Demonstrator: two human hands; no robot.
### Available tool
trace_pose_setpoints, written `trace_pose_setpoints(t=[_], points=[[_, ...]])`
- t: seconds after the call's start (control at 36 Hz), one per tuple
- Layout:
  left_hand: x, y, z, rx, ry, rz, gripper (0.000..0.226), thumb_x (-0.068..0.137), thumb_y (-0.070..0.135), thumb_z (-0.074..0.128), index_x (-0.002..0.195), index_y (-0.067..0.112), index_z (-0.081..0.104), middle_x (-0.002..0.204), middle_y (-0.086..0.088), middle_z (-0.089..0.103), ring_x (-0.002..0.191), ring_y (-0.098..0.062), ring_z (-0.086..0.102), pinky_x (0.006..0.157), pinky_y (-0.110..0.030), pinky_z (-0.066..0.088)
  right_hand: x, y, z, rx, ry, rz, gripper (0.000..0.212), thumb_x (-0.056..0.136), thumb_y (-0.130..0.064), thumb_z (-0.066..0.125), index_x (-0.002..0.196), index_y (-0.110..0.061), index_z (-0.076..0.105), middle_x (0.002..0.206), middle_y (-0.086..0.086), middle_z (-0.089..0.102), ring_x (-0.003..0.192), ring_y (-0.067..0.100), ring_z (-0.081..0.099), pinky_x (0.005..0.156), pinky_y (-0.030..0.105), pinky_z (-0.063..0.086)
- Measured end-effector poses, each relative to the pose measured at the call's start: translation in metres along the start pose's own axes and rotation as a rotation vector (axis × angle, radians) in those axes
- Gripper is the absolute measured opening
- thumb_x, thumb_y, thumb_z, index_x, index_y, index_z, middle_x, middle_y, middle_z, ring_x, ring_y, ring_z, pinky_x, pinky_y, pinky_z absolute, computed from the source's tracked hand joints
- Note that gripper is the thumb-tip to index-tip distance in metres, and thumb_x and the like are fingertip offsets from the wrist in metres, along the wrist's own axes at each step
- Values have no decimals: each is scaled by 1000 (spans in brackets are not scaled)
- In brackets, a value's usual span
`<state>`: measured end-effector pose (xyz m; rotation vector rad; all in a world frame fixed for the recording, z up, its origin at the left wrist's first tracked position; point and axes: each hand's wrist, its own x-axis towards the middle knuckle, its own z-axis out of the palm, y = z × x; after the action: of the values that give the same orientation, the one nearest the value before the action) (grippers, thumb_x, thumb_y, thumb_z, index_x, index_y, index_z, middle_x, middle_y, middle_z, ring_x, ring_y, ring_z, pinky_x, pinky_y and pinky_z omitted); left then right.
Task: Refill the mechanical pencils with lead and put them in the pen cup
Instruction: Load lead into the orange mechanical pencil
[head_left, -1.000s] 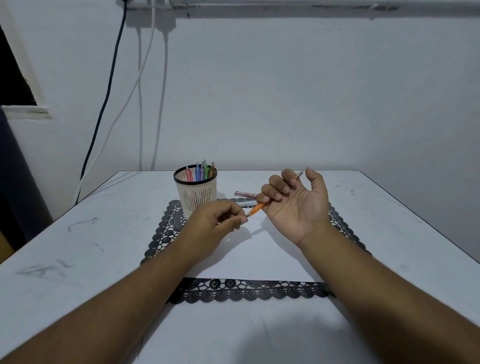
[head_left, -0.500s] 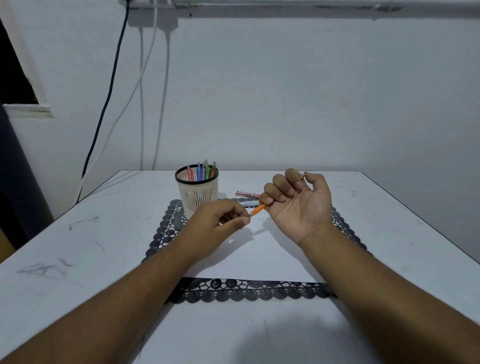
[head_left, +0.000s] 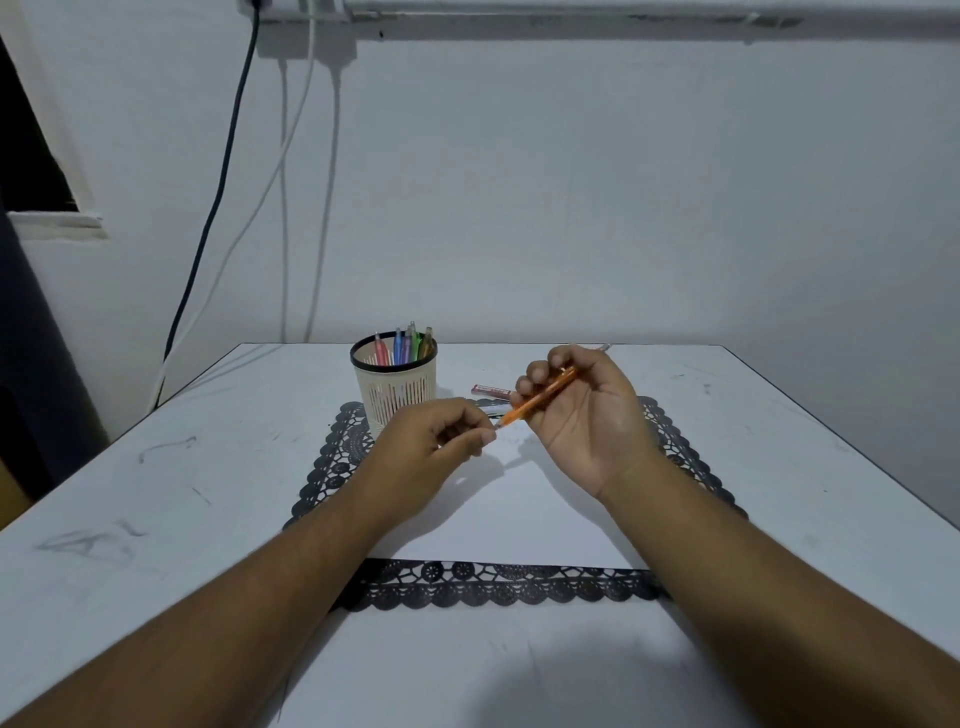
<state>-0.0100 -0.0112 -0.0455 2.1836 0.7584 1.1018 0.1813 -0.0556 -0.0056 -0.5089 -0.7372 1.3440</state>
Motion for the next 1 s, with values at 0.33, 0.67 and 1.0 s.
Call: trace_pose_setpoints(t=[0.33,0.67,1.0], points=[[-11,14,13,211,-428,51,37,96,51,65,129,35,64,128,18,62,121,-1,55,106,-34,46,14,-19,-30,-224,341,-155,41,110,-43,40,87,-13,55,90,17,77,66,25,70,61,32,60],[-20,24,55,696,-587,301,54,106,53,42,155,29,42,162,-1,39,145,-22,34,115,-45,35,24,8,-46,-426,323,-20,18,106,-11,50,93,-6,60,87,18,70,64,22,64,65,36,59],[-16,23,57,719,-499,164,58,103,65,27,133,26,56,136,3,55,127,-19,46,102,-44,40,40,23,-50,-636,94,104,20,105,-3,48,95,-3,66,84,17,68,69,27,60,67,41,57]])
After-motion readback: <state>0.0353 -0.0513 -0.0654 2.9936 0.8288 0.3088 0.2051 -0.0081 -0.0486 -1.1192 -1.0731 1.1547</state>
